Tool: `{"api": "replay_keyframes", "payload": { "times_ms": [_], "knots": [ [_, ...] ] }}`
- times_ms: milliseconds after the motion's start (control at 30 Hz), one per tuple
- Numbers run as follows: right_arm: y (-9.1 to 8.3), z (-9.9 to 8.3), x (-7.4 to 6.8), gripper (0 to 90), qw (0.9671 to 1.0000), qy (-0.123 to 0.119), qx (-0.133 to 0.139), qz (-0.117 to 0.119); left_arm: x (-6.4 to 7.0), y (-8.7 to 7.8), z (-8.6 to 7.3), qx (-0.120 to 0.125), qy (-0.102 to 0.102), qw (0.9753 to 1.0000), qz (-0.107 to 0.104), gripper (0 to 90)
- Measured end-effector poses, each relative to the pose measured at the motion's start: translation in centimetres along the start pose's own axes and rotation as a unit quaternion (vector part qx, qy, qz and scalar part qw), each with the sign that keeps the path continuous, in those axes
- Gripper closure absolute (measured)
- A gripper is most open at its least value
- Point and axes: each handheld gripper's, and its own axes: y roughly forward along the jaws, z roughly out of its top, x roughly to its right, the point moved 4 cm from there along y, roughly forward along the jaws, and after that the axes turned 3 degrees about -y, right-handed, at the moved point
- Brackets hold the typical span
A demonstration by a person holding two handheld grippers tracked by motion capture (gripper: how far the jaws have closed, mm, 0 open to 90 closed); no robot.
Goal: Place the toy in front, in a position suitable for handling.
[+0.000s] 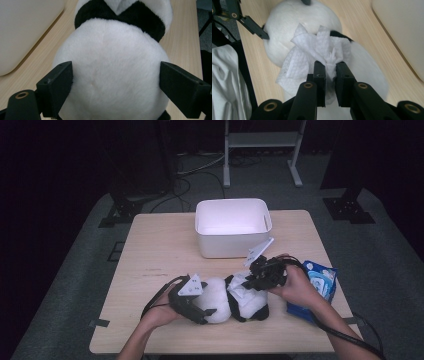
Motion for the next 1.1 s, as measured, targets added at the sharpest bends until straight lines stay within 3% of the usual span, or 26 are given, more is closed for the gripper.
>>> {"api": "replay_keyframes", "payload": {
  "times_ms": [233,400,533,667,800,900,1000,1100],
  "knots": [
    [-1.0,-2.0,1.4,79.1,0.9995,0.031,0.002,-0.004,-0.1,0.0,0.0,0.001,0.001,1.0000,-0.002,12.5],
    [-0.4,-2.9,1.0,79.4,0.9994,0.035,-0.007,0.004,-0.1,-0.1,0.1,0.000,0.004,1.0000,-0.008,12.3],
    [-0.2,-3.3,0.5,79.5,0.9994,0.032,-0.010,0.008,-0.2,-0.5,0.3,0.008,-0.011,0.9997,-0.018,10.6],
    [-0.1,-3.7,0.3,79.7,0.9992,0.036,-0.008,0.016,-0.7,-0.9,0.2,0.009,-0.032,0.9994,-0.013,8.2],
    [-0.2,-4.3,-0.4,79.6,0.9993,0.032,-0.004,0.020,-1.1,-0.5,-0.4,0.007,-0.061,0.9979,-0.022,5.4],
    [-0.4,-4.2,-0.6,79.4,0.9995,0.026,-0.005,0.018,-1.0,-0.2,-0.5,0.004,-0.055,0.9982,-0.023,8.3],
    [-0.7,-2.9,-1.0,78.8,0.9999,0.003,-0.015,-0.008,-0.9,-0.2,-0.5,-0.001,-0.049,0.9986,-0.020,11.4],
    [-0.6,-2.1,-1.1,78.7,0.9997,-0.008,-0.022,-0.012,-0.9,-0.2,-0.6,-0.003,-0.049,0.9986,-0.020,11.6]
  ]
}}
